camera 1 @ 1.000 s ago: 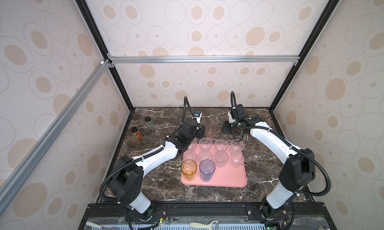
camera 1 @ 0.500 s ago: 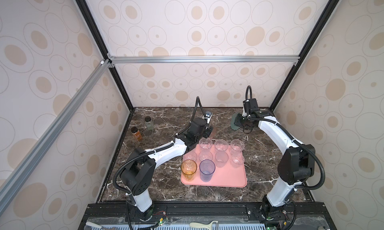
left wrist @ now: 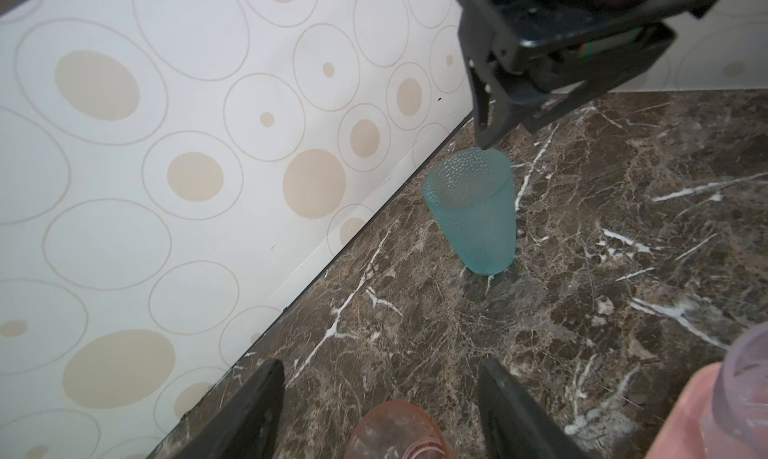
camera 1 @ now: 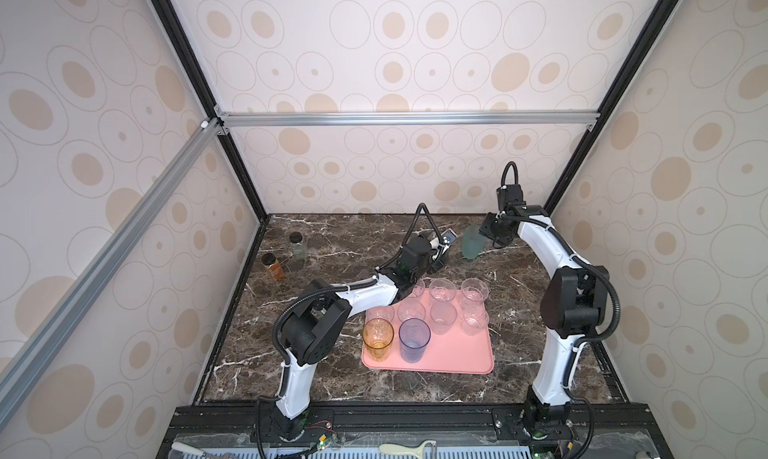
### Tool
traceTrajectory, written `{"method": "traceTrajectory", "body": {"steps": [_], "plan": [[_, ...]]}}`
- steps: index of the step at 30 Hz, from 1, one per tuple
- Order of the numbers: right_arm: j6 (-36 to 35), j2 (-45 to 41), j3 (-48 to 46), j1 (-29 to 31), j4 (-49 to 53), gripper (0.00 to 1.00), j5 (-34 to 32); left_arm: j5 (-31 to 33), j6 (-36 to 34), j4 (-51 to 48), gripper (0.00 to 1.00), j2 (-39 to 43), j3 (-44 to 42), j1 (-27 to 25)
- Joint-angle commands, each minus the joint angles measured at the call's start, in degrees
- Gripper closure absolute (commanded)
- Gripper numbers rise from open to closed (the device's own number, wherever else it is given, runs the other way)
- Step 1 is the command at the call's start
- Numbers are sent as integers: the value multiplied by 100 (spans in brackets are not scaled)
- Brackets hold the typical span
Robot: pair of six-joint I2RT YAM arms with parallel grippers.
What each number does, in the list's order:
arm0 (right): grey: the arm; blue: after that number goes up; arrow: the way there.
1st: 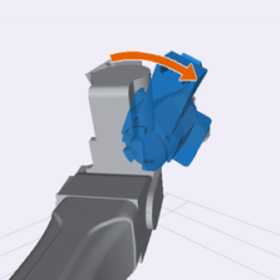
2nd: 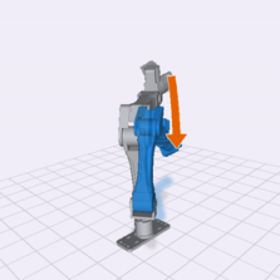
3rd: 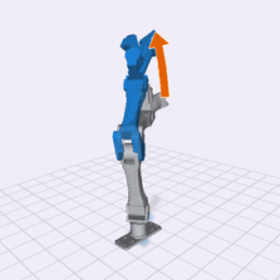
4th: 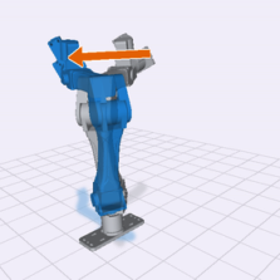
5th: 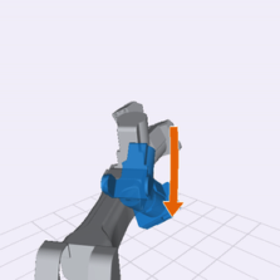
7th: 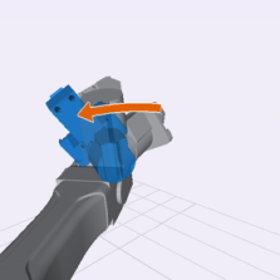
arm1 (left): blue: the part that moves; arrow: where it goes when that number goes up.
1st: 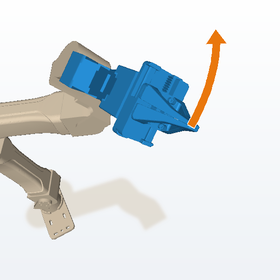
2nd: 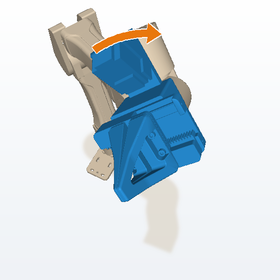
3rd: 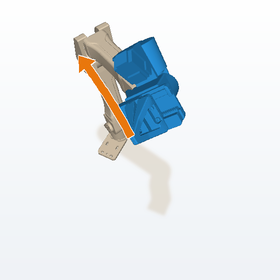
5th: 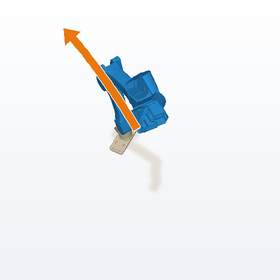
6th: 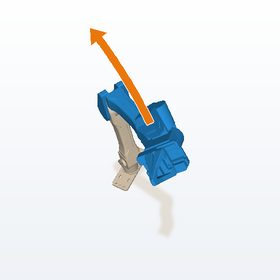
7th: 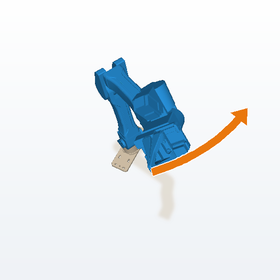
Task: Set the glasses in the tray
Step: 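Grasp the teal glass with the right gripper and lift it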
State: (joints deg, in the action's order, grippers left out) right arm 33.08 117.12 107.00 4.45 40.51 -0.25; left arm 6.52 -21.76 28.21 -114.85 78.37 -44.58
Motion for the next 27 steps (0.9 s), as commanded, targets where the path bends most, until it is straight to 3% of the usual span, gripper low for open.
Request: {"method": "traceTrajectory", "body": {"steps": [1, 10, 15, 21, 27], "plan": [[64, 286, 349, -31, 288, 58, 26, -77, -601, 245, 26, -171, 453, -51], [56, 689, 408, -65, 314, 68, 112, -87, -557, 264, 26, -180, 339, -52], [-140, 709, 356, -54, 325, 80, 102, -21, -488, 279, 26, -135, 326, -51], [-551, 406, 171, -1, 296, 92, -65, 65, -417, 273, 27, 5, 285, -52], [-867, -177, 220, 215, 510, 96, -465, 280, -228, 190, 26, 420, 127, -55]]}}
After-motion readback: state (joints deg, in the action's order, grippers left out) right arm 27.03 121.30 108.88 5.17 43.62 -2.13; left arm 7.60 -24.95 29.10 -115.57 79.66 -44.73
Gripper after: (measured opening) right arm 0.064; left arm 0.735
